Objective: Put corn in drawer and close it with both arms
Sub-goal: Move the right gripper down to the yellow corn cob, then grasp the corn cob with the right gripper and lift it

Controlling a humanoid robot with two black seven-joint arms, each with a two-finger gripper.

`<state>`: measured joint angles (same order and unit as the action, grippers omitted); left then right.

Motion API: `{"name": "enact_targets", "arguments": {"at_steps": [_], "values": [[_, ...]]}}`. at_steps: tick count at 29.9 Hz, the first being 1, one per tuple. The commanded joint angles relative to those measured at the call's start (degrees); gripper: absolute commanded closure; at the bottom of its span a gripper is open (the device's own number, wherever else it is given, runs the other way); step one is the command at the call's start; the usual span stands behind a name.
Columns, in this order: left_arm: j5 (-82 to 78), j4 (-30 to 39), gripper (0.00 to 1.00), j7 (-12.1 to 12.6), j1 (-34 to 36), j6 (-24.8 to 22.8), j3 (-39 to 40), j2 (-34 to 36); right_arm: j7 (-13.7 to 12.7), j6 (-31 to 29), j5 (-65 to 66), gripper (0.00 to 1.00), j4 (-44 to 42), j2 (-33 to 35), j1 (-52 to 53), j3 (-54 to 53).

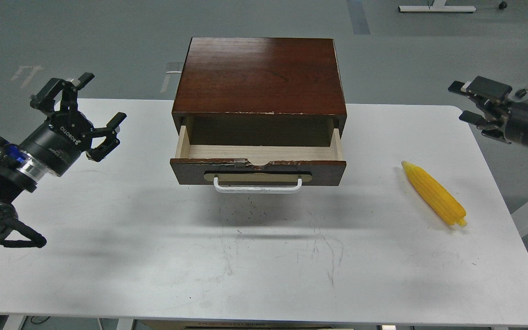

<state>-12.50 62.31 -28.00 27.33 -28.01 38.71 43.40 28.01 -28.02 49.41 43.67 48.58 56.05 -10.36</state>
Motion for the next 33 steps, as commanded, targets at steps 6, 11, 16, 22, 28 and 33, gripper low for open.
{"name": "enact_targets", "arguments": {"at_steps": [6, 11, 16, 22, 28, 33], "values": [[0.0, 0.1, 0.00, 0.0, 0.0, 0.0, 0.0, 0.3, 0.0, 5.3, 22.2, 0.00, 0.7, 0.7, 0.5, 8.3], [0.0, 0.1, 0.00, 0.0, 0.0, 0.0, 0.0, 0.2, 0.0, 9.7, 25.7, 0.00, 0.7, -2.3, 0.6, 15.3], [0.0, 0.2, 0.00, 0.0, 0.0, 0.0, 0.1, 0.2, 0.0, 11.8, 27.3, 0.00, 0.2, -5.5, 0.6, 19.0], [0.0, 0.3, 0.00, 0.0, 0.0, 0.0, 0.1, 0.2, 0.0, 12.6, 27.3, 0.03, -0.2, -7.4, 0.6, 22.8], [0.0, 0.3, 0.00, 0.0, 0.0, 0.0, 0.1, 0.2, 0.0, 12.6, 27.3, 0.31, -0.1, -7.4, 0.6, 25.3], [0.0, 0.4, 0.00, 0.0, 0.0, 0.0, 0.1, 0.1, 0.0, 12.6, 27.3, 0.88, 0.3, -7.2, 0.7, 25.9]]}}
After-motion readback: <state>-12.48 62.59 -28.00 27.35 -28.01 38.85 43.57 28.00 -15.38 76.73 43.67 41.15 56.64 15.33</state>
